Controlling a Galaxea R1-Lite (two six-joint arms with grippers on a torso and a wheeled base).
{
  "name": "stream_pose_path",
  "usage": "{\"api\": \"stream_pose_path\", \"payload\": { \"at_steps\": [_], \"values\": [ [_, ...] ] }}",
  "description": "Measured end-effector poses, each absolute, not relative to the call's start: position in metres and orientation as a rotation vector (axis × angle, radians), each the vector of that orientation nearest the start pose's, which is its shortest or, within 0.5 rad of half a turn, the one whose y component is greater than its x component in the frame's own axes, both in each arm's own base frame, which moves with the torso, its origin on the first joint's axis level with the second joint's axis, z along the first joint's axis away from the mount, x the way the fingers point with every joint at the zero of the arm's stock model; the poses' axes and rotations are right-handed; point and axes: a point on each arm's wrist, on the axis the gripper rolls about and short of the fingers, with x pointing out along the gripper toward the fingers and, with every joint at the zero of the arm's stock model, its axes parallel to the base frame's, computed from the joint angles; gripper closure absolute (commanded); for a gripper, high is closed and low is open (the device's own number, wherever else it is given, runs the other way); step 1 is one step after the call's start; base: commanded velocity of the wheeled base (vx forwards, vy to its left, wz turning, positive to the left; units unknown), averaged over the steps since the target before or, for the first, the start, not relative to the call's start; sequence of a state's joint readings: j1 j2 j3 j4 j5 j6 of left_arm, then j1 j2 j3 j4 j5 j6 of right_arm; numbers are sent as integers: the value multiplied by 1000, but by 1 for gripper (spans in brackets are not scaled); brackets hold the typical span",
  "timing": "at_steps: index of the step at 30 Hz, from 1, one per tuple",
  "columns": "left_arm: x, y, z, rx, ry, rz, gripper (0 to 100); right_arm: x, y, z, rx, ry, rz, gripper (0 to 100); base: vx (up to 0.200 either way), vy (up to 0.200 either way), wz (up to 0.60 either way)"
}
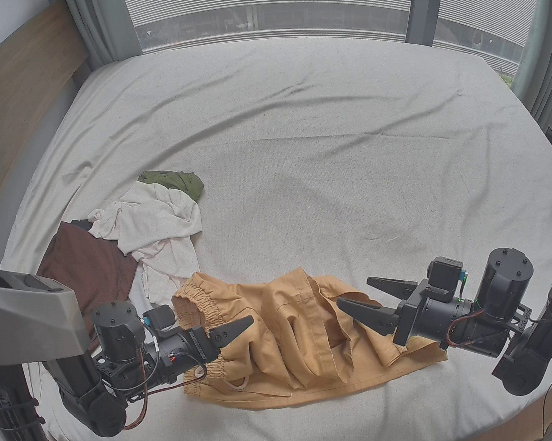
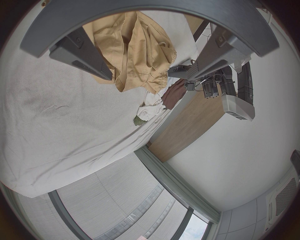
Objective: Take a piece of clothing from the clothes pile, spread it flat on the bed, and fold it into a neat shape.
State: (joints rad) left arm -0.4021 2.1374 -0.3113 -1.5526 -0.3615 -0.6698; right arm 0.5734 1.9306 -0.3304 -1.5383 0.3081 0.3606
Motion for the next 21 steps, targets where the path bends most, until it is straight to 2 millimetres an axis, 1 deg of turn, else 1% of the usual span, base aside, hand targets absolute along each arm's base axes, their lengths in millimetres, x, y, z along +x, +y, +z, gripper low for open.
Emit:
{"api": "stream_pose_path", "payload": {
  "at_steps": [3, 8, 11, 16, 21],
  "values": [
    [260, -121, 45, -678, 521, -642, 0, 229, 156, 98, 328, 222, 859, 0, 0, 0, 0],
    [255, -122, 66, -798, 511, -686, 0, 229, 156, 98, 328, 220, 859, 0, 0, 0, 0],
    [250, -122, 76, -820, 504, -727, 0, 229, 156, 98, 328, 220, 859, 0, 0, 0, 0],
    [248, -121, 82, -819, 486, -741, 0, 230, 156, 98, 329, 219, 858, 0, 0, 0, 0],
    [250, -123, 78, -814, 494, -732, 0, 230, 156, 98, 329, 219, 858, 0, 0, 0, 0]
  ]
}}
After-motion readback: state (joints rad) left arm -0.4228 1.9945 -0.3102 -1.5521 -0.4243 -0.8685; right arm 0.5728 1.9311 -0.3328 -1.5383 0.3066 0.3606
